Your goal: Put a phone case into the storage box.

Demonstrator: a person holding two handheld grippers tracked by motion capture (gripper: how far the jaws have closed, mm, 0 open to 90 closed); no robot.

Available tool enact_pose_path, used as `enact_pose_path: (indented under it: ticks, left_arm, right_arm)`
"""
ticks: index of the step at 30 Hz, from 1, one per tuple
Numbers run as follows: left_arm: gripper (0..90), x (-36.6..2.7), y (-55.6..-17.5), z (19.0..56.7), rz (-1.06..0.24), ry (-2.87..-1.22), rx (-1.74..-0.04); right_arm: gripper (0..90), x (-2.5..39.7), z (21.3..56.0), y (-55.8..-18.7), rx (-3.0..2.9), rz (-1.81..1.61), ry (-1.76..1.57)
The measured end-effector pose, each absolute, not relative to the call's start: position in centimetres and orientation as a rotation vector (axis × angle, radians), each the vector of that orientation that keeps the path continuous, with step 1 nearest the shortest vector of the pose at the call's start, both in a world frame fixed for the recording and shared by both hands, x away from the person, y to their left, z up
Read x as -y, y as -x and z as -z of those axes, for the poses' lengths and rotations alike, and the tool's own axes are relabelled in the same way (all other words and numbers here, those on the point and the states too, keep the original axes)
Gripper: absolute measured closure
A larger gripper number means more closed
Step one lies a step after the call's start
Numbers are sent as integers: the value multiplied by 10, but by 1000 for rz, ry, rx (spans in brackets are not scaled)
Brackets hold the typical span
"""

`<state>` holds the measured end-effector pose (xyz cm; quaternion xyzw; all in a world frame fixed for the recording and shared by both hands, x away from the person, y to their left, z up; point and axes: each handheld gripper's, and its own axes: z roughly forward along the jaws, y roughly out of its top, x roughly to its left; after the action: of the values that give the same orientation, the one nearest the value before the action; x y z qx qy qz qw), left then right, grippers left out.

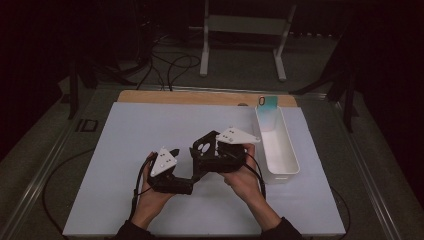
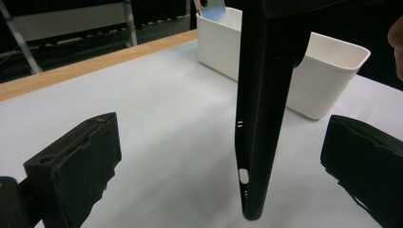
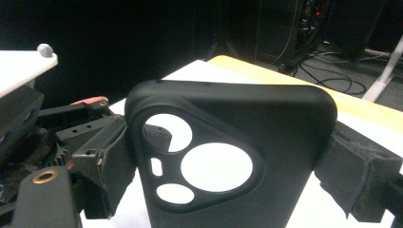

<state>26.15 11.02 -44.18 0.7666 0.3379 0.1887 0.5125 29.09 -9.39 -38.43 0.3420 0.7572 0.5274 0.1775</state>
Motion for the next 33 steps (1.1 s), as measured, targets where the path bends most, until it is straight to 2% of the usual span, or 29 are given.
enact_pose_path:
  ticks: [33]
  left_arm:
    - [1,-173,-250,464,-551,-1773,-862]
  right_arm:
    - [143,98,379,-293,-2121,-1475,-971]
